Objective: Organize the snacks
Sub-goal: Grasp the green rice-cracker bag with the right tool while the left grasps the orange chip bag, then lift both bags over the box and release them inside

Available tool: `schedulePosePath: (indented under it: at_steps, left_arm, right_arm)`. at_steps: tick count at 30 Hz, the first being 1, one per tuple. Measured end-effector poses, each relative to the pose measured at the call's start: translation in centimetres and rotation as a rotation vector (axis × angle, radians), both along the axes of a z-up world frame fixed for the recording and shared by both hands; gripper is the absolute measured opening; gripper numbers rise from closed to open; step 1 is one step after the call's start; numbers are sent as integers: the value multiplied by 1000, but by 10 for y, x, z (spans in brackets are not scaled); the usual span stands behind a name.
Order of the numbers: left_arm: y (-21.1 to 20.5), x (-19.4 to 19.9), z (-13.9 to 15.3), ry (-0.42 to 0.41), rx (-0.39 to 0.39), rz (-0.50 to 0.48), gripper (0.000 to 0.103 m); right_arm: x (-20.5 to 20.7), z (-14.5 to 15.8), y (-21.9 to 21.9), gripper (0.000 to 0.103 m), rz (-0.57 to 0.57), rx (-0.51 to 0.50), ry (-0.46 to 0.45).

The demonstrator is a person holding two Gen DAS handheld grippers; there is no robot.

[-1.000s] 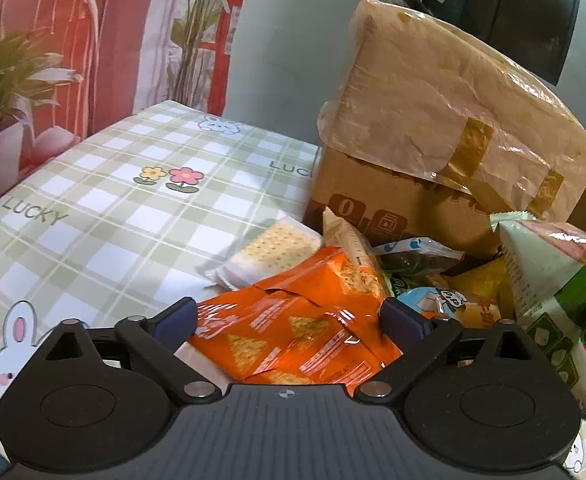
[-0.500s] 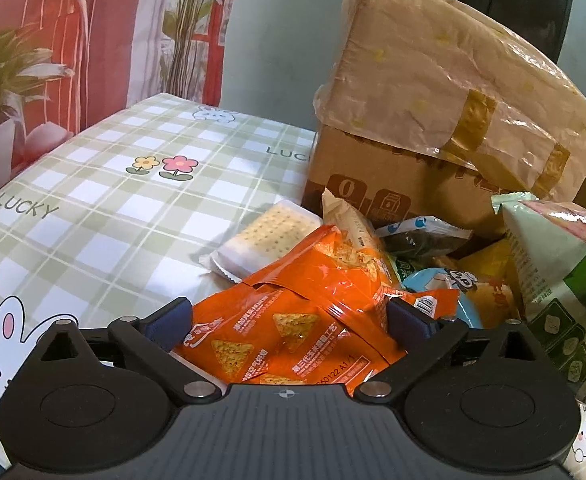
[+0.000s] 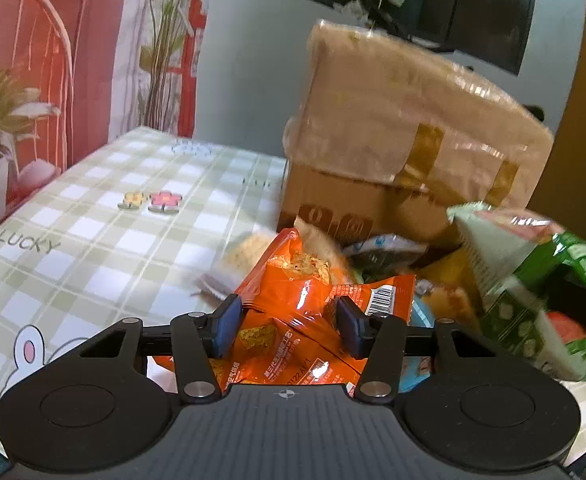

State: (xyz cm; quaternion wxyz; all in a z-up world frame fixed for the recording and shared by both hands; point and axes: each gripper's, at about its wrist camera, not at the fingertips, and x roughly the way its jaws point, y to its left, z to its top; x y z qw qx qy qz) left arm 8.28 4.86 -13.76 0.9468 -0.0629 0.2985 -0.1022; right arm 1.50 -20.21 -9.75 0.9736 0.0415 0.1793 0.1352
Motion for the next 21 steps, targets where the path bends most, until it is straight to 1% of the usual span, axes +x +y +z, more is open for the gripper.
schedulePosePath:
  at_steps: [9, 12, 21]
  left_arm:
    - [-2, -12, 29, -91, -14, -8, 55]
    - [-2, -13, 42, -119, -20, -15, 55]
    - [-7, -17, 89, -243, -25, -61, 55]
  right_arm:
    - [-7, 4, -1, 78, -4, 2, -24]
    - [-12, 9, -2, 78, -5, -6, -49]
    - [-23, 38, -9, 78, -13, -2, -144]
